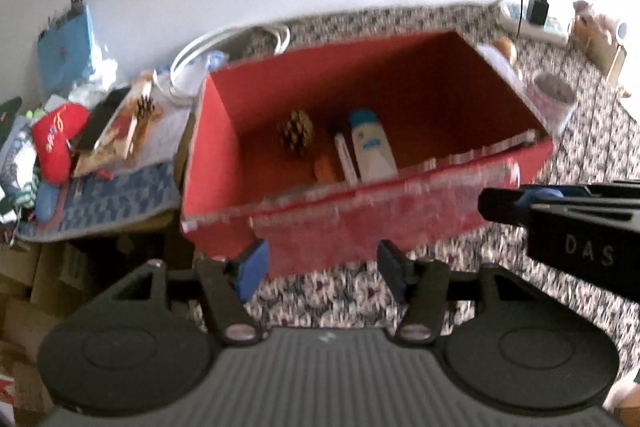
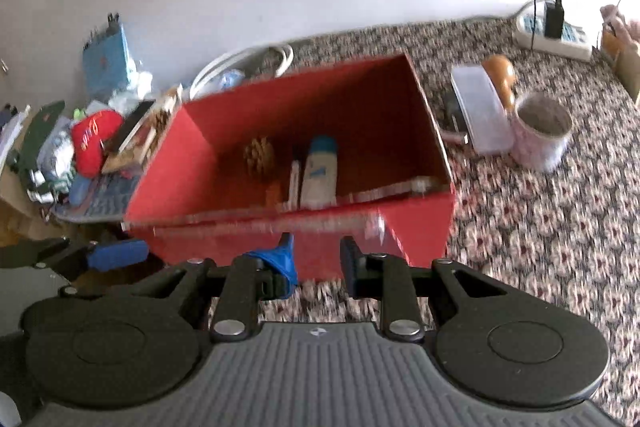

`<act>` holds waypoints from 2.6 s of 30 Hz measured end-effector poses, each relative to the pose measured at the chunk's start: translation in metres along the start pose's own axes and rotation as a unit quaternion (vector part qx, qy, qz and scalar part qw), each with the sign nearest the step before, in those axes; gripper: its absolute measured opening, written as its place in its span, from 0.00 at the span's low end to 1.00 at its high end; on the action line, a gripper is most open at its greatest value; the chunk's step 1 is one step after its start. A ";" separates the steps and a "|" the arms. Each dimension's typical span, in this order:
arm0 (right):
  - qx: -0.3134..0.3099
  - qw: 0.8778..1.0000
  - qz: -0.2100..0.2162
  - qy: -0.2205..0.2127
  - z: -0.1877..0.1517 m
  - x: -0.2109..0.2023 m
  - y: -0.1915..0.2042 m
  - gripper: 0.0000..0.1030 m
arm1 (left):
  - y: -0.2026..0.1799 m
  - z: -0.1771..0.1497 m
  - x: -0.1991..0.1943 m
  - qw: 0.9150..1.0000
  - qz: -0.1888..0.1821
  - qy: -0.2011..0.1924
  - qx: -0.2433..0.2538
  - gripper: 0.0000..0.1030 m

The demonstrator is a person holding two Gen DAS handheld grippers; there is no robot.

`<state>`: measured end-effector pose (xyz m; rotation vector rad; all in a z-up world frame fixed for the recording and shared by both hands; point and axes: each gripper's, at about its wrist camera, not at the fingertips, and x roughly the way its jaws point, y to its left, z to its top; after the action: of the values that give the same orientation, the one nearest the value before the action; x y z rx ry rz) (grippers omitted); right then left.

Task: Organize rigid objects

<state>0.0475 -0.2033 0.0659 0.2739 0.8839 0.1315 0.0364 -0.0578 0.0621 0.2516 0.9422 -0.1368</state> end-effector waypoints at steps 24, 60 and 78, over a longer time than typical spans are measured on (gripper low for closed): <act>0.001 0.999 -0.018 0.049 -0.009 -0.002 -0.003 0.08 | -0.003 0.005 0.003 0.999 -0.014 0.037 -0.014 0.60; -0.010 0.997 -0.039 -0.068 0.042 0.049 0.005 0.09 | 0.037 0.067 0.056 0.997 0.039 -0.034 -0.062 0.62; -0.026 0.995 -0.038 -0.087 0.044 0.085 0.000 0.09 | 0.036 0.070 0.091 0.997 0.032 -0.037 -0.055 0.62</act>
<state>0.1354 -0.1923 0.0290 0.1987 0.7159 0.0583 0.1521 -0.0428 0.0328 0.1732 0.8647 -0.0336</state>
